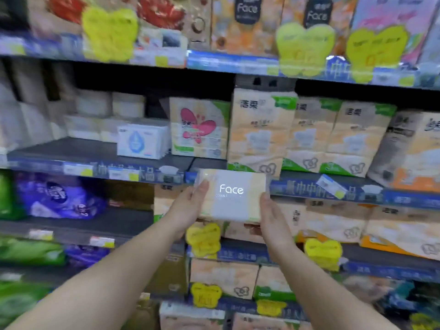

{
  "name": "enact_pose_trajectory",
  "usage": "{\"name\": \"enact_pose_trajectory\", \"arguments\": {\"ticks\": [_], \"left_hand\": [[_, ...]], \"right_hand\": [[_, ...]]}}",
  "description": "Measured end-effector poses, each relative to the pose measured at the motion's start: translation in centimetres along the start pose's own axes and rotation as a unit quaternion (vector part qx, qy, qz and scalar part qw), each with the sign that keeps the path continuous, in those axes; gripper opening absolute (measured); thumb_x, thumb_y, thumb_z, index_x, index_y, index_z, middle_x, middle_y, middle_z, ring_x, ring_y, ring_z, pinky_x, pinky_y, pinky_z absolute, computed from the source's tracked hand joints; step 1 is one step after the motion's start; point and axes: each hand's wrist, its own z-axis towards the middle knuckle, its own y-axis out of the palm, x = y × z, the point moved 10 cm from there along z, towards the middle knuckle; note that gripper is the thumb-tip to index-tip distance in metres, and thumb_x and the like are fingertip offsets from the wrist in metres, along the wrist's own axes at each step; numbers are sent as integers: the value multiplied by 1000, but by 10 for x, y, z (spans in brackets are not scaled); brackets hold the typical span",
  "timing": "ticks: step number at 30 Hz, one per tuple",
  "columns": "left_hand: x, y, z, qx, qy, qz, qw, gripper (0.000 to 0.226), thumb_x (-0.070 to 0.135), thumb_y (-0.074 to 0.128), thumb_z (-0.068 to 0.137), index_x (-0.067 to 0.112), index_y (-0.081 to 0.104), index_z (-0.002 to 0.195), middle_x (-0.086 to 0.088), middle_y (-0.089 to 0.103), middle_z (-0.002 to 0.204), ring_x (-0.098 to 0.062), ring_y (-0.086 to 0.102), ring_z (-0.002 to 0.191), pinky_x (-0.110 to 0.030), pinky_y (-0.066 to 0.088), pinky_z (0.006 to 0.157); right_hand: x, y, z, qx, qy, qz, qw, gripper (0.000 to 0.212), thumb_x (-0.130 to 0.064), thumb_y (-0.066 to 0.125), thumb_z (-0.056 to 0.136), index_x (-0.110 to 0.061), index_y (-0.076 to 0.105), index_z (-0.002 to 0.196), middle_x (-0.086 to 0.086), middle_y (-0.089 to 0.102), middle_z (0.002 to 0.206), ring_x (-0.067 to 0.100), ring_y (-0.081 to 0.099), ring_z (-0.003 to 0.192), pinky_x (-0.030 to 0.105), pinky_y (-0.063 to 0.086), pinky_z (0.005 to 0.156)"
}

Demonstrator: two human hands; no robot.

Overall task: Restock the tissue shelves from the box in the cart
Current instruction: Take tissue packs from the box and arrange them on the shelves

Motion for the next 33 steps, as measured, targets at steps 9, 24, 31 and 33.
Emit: {"name": "enact_pose_trajectory", "arguments": {"ticks": [9, 24, 31, 33], "left_hand": [[-9, -337, 48, 139, 18, 20, 990, 50, 58, 46, 92, 14, 69, 95, 4, 73, 93, -10, 65, 88, -28, 47, 87], [-14, -480, 176, 78, 50, 73, 993, 37, 39, 69, 84, 20, 62, 115, 1, 73, 108, -12, 69, 98, -31, 51, 92], [-37, -504, 246, 84, 32, 57, 994, 31, 3, 76, 77, 11, 67, 106, -4, 74, 98, -14, 70, 92, -31, 56, 87], [-42, -505, 270, 89, 54, 63, 993, 28, 2, 77, 76, 12, 69, 101, -2, 74, 95, -16, 70, 91, -30, 56, 86]], "right_hand": [[-69, 337, 19, -170, -41, 30, 984, 37, -55, 31, 97, -31, 55, 113, -13, 65, 104, 10, 64, 93, 39, 54, 85], [-111, 521, 144, -223, -128, -136, 957, 13, -30, 52, 95, -19, 49, 99, -9, 46, 83, 14, 48, 82, 27, 36, 68], [-100, 557, 192, -150, -136, -192, 960, 14, -24, 55, 93, -19, 52, 105, -13, 47, 82, 17, 51, 85, 31, 44, 80], [-96, 562, 205, -122, -122, -198, 965, 15, -22, 54, 93, -18, 51, 108, -14, 46, 85, 18, 51, 89, 30, 42, 80]]}}
